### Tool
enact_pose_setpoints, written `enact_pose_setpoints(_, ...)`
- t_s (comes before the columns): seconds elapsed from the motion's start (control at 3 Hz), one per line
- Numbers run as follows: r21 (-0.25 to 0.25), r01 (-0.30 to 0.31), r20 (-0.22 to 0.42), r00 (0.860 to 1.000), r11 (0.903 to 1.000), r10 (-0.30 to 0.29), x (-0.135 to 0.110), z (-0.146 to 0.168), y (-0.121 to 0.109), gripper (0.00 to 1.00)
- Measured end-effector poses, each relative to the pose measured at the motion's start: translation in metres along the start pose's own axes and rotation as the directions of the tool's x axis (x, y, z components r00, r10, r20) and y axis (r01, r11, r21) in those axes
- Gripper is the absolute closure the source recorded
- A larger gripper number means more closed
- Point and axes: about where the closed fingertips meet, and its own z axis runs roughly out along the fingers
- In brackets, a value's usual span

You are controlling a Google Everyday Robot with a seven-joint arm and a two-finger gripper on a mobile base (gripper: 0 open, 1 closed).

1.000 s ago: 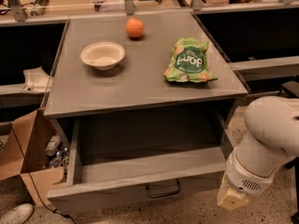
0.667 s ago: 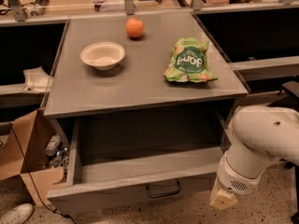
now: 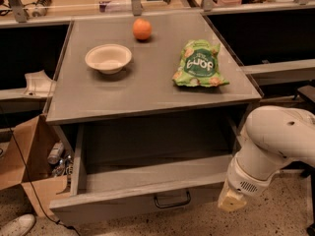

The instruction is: Close top drawer

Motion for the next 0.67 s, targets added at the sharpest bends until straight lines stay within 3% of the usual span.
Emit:
enact_pose_setpoints(0.33, 0.041, 0.017, 0.071, 0.997, 0.9990, -0.020, -0.0332, -0.0079, -0.0327, 1.00)
enact_pose_setpoints(0.67, 0.036, 0.012, 0.068, 0.998, 0.9993, -0.015, -0.0326, -0.0058, -0.0331, 1.00)
